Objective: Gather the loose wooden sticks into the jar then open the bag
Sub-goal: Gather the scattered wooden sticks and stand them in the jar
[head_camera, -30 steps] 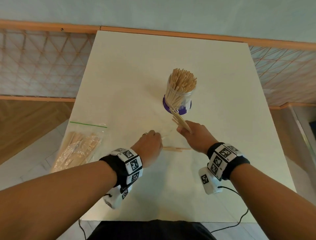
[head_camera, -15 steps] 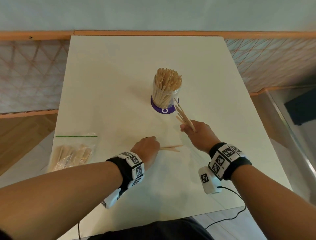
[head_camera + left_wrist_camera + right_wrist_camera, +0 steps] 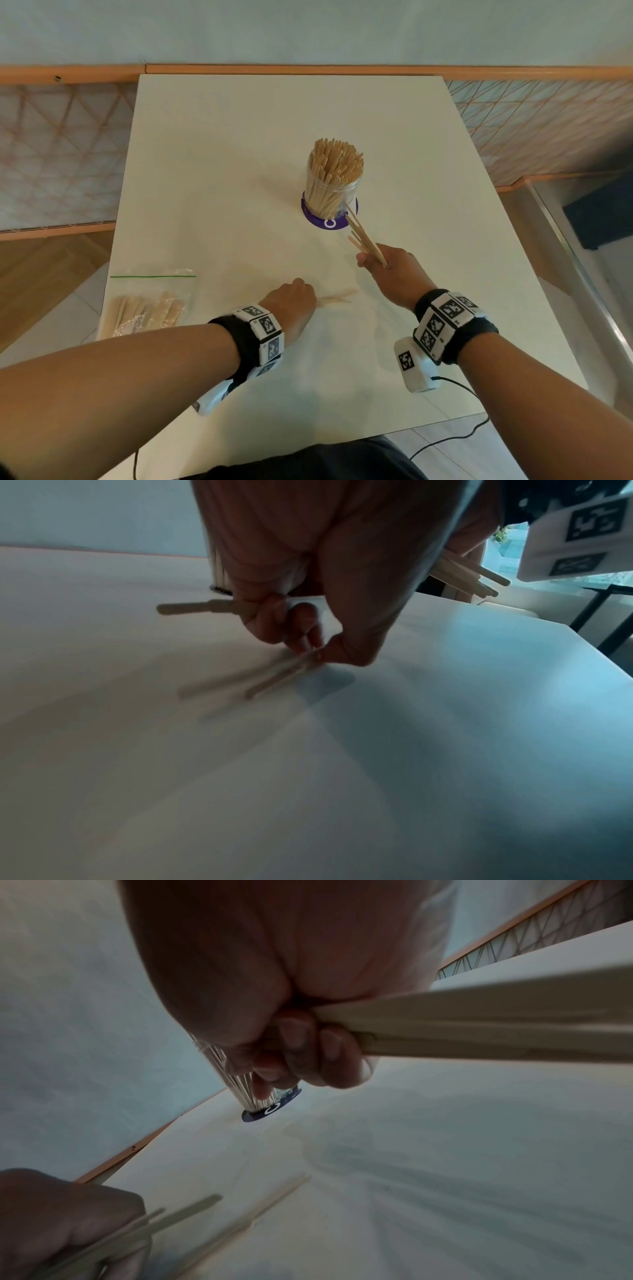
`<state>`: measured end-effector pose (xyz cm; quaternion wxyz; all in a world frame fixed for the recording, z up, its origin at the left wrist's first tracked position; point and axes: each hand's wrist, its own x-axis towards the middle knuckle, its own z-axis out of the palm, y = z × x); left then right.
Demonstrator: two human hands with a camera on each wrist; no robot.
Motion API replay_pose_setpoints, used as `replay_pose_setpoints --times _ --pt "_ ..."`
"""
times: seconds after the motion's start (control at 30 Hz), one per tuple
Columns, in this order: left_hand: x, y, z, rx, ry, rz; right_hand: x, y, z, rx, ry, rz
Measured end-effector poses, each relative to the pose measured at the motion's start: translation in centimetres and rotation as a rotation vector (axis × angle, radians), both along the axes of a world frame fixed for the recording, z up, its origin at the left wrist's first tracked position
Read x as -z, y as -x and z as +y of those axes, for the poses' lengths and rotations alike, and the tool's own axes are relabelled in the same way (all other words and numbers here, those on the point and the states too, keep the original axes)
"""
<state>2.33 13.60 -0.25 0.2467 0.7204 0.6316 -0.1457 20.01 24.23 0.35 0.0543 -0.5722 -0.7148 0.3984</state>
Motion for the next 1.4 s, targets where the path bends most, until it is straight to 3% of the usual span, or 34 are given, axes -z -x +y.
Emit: replay_pose_setpoints --times 0.2,0.5,0.67,0.9,1.03,1.1,1.2,1.3,1.4 --pt "0.3 0.8 -0.4 -0.078 0.008 -0.045 0.8 0.6 -0.3 -0.026 0.020 -0.029" --pt "0.2 -0.3 -0.5 -0.164 0.063 0.033 1.8 0.7 -1.6 -0.168 0.091 -0.166" --pt "0.7 0.7 -0.9 -0.166 0.035 -0.012 2.2 0.3 -1.7 -0.131 0.101 -0.160" --pt "-1.0 3.5 0.9 -0.480 -0.022 -0.280 0.9 1.2 -0.8 -0.010 0.085 0.028" --pt "-4.0 3.6 2.7 -0.703 -0.037 -0.727 -1.9 4.3 -1.0 0.031 0.120 0.322" --pt "-5.4 2.9 3.5 -0.720 -0.066 -0.851 -3.4 6.3 -1.1 -0.003 0.140 0.494" --pt "-6.3 2.5 4.5 -0.780 -0.066 -0.968 -4.7 8.5 -0.7 0.132 0.149 0.651" --pt "-6.8 2.7 4.8 -0.829 -0.007 -1.080 -4.6 9.8 -0.1 0.221 0.126 0.670" --pt "-7.0 3.0 4.9 -0.868 -0.106 -1.074 -4.6 10.7 0.0 0.293 0.158 0.705"
